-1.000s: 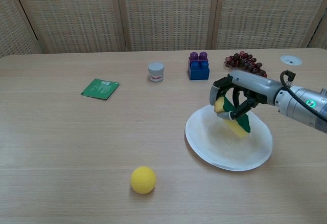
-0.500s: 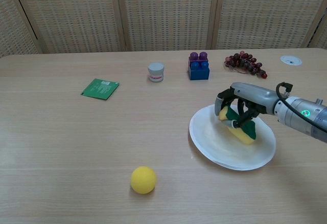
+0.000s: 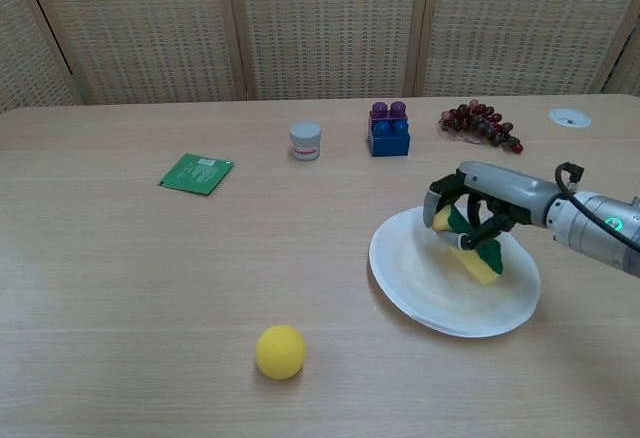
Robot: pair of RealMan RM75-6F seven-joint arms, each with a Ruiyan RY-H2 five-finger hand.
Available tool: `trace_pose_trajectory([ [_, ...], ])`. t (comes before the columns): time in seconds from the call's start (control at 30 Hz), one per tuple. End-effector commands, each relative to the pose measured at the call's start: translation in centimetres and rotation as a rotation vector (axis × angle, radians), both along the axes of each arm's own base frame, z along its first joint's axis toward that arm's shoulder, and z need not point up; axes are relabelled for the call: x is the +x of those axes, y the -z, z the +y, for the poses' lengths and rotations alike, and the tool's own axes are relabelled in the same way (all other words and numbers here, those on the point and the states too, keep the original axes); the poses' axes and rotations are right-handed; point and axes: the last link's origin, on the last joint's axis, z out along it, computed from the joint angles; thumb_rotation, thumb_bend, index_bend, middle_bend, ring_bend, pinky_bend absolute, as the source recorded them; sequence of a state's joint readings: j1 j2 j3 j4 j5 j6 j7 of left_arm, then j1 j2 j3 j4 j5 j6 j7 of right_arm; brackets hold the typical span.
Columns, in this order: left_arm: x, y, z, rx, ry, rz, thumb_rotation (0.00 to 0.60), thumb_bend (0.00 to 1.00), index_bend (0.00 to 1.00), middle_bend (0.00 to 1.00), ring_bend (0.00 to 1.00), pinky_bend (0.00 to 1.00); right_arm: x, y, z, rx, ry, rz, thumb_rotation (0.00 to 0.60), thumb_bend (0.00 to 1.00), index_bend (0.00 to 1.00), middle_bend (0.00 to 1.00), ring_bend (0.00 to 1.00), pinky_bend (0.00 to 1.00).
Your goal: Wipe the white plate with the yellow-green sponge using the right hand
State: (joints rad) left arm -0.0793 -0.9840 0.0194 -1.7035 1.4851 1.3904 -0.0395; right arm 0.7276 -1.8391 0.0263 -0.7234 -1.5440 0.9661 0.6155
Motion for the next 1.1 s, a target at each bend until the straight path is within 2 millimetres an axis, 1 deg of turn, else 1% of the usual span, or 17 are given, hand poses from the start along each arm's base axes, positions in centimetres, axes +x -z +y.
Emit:
trace_pose_trajectory([
  [0.03,0.0,-0.1,0.0,0.0,0.003,-0.002,0.6,0.0,0.0,0.0,0.0,0.0,0.6,-2.1,-0.1,-0.035,-0.033,-0.063,0.6,0.43,0.47,0.51,0.36,0.54],
  [0.13,0.0,-0.1,0.0,-0.002,0.006,-0.005,0.6,0.0,0.0,0.0,0.0,0.0,1.2,-4.4,-0.3,-0.081,-0.075,-0.104,0.6,0.43,0.47,0.51,0.36,0.54],
  [0.2,0.1,-0.1,-0.1,-0.002,0.01,-0.005,0.6,0.0,0.0,0.0,0.0,0.0,1.6,-6.6,-0.6,-0.134,-0.114,-0.114,0.6,0.43,0.47,0.51,0.36,0.54],
  [0.23,0.2,-0.1,-0.2,-0.005,0.014,-0.008,0.6,0.0,0.0,0.0,0.0,0.0,1.4,-8.5,-1.1,-0.188,-0.141,-0.075,0.6,0.43,0.47,0.51,0.36,0.54],
  [0.3,0.2,-0.1,-0.3,-0.006,0.019,-0.008,0.6,0.0,0.0,0.0,0.0,0.0,1.0,-9.6,-1.4,-0.216,-0.144,-0.019,0.6,0.43,0.47,0.51,0.36,0.54],
  [0.37,0.3,-0.1,-0.3,-0.006,0.022,-0.009,0.6,0.0,0.0,0.0,0.0,0.0,0.4,-10.1,-1.6,-0.231,-0.136,0.034,0.6,0.43,0.47,0.51,0.36,0.53],
  [0.47,0.3,-0.2,-0.4,-0.005,0.023,-0.012,0.6,0.0,0.0,0.0,0.0,0.0,-0.8,-10.2,-1.9,-0.238,-0.111,0.13,0.6,0.42,0.47,0.49,0.36,0.49],
  [0.53,0.3,-0.2,-0.4,-0.006,0.024,-0.012,0.6,0.0,0.0,0.0,0.0,0.0,-1.6,-10.0,-2.1,-0.239,-0.09,0.188,0.6,0.41,0.45,0.42,0.33,0.43],
  [0.6,0.3,-0.1,-0.4,-0.009,0.024,-0.011,0.6,0.0,0.0,0.0,0.0,0.0,-2.6,-9.4,-2.2,-0.226,-0.05,0.238,0.6,0.39,0.37,0.33,0.26,0.36],
  [0.7,0.3,-0.1,-0.5,-0.012,0.026,-0.006,0.6,0.0,0.0,0.0,0.0,0.0,-3.3,-8.4,-2.2,-0.178,0.015,0.255,0.6,0.34,0.22,0.24,0.13,0.27],
  [0.77,0.3,0.0,-0.5,-0.011,0.028,-0.005,0.6,0.0,0.0,0.0,0.0,0.0,-3.5,-7.7,-2.1,-0.16,0.05,0.255,0.6,0.28,0.09,0.11,0.03,0.18],
  [0.8,0.3,0.0,-0.5,-0.012,0.028,-0.004,0.6,0.0,0.0,0.0,0.0,0.0,-3.3,-7.0,-2.0,-0.141,0.068,0.247,0.6,0.24,0.04,0.05,0.0,0.14],
  [0.83,0.4,0.0,-0.5,-0.012,0.028,-0.004,0.6,0.0,0.0,0.0,0.0,0.0,-3.2,-6.8,-2.0,-0.139,0.073,0.247,0.6,0.21,0.02,0.02,0.0,0.1],
  [0.9,0.4,-0.2,-0.6,-0.006,0.032,-0.008,0.6,0.0,0.0,0.0,0.0,0.0,-2.6,-6.5,-2.0,-0.146,0.082,0.241,0.6,0.13,0.0,0.0,0.0,0.03],
  [0.93,0.4,-0.3,-0.7,-0.003,0.033,-0.01,0.6,0.0,0.0,0.0,0.0,0.0,-2.3,-6.6,-2.0,-0.16,0.08,0.236,0.6,0.11,0.0,0.0,0.0,0.01],
  [1.0,0.4,-0.4,-0.7,-0.001,0.032,-0.014,0.6,0.0,0.0,0.0,0.0,0.0,-1.5,-7.2,-1.6,-0.187,0.09,0.19,0.6,0.05,0.0,0.0,0.0,0.0],
  [1.1,0.4,-0.7,-0.7,0.007,0.037,-0.026,0.6,0.0,0.0,0.0,0.0,0.0,-0.2,-9.1,-0.4,-0.233,0.091,0.103,0.6,0.04,0.0,0.0,0.0,0.0],
])
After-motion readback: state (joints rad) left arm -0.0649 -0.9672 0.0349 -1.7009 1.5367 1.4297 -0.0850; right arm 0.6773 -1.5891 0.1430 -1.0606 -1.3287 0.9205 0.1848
